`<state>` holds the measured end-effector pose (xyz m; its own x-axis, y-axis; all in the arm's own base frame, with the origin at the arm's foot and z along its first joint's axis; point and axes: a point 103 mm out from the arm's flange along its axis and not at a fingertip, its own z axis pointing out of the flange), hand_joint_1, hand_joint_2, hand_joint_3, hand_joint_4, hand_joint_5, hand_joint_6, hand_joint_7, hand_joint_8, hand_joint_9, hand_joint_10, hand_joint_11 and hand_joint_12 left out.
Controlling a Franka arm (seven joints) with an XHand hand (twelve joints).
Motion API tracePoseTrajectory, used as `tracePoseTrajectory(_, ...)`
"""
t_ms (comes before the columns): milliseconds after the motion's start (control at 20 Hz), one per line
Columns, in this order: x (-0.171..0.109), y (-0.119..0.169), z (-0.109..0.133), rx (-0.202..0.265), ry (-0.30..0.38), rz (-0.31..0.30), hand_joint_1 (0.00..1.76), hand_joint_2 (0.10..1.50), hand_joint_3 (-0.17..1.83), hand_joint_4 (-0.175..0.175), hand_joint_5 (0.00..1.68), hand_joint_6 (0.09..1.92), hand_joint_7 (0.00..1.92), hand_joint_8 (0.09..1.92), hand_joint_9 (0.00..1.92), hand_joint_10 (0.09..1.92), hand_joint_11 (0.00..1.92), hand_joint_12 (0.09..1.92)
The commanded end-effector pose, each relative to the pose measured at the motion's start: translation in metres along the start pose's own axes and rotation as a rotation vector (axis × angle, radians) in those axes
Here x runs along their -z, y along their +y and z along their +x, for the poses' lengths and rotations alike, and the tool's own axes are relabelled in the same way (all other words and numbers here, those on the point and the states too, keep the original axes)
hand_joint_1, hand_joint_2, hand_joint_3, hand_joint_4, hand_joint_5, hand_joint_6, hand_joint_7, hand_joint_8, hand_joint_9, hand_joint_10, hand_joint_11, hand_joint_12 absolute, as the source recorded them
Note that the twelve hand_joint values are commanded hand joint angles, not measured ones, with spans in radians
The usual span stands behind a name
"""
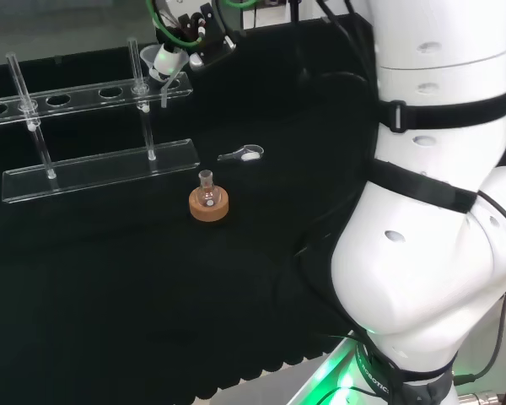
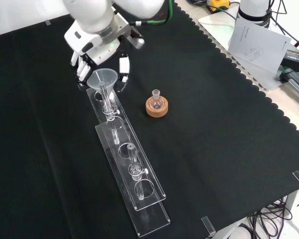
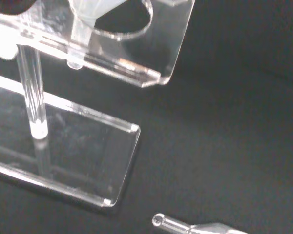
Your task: Pick up the funnel from the transparent funnel stand.
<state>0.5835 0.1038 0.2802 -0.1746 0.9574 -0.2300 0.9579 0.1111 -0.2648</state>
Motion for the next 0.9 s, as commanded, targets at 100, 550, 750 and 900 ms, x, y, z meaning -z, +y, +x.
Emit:
tracePoseTrajectory(100, 0.069, -0.044, -0.006, -0.034, -0.070, -0.171, 0.80, 0.78, 0.52, -0.054, 0.86, 0.69, 0.87, 0.74, 1.11, 0.49, 0.75, 1.19)
tracePoseTrajectory(550, 0.097, -0.119, -0.001, -0.103, -0.134, -0.192, 0.79, 0.78, 0.53, -0.057, 0.83, 0.70, 0.86, 0.75, 1.13, 0.49, 0.76, 1.17)
tracePoseTrajectory(750, 0.091, -0.149, 0.009, -0.132, -0.171, -0.172, 0.79, 0.77, 0.54, -0.057, 0.81, 0.72, 0.86, 0.75, 1.13, 0.48, 0.77, 1.16)
tracePoseTrajectory(900, 0.085, -0.168, 0.016, -0.151, -0.191, -0.161, 0.79, 0.77, 0.54, -0.057, 0.80, 0.72, 0.85, 0.75, 1.13, 0.48, 0.77, 1.16)
